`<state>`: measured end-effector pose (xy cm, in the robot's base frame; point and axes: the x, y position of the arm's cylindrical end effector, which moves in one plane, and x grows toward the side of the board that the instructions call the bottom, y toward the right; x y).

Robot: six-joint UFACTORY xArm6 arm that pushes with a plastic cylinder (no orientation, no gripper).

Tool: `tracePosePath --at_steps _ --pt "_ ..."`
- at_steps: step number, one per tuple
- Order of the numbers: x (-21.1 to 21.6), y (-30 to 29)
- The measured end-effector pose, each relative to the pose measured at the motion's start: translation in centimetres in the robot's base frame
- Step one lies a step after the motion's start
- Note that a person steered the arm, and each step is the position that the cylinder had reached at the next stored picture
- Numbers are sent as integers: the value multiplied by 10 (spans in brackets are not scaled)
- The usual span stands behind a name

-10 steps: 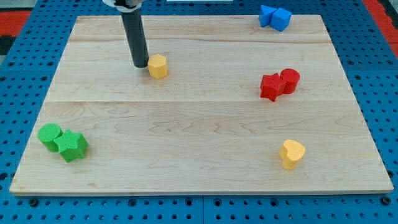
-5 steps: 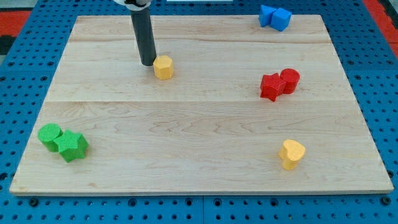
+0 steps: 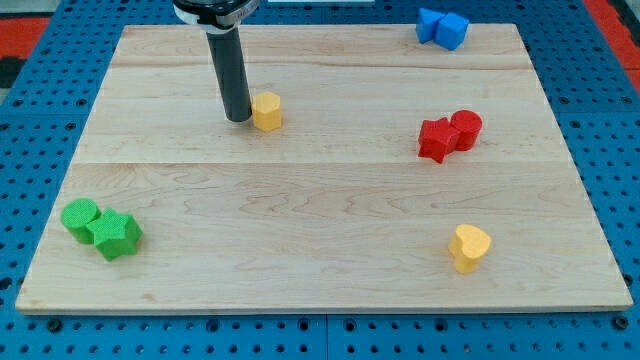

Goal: Slide yellow hexagon towards bottom right

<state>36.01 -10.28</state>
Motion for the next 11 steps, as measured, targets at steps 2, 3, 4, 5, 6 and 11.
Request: tracePosePath --at_steps 2,3,4,5,6,11 --pt "-28 24" --pt "-11 30" --pt "9 30" --pt "30 34" --pt "44 45" --pt "99 80"
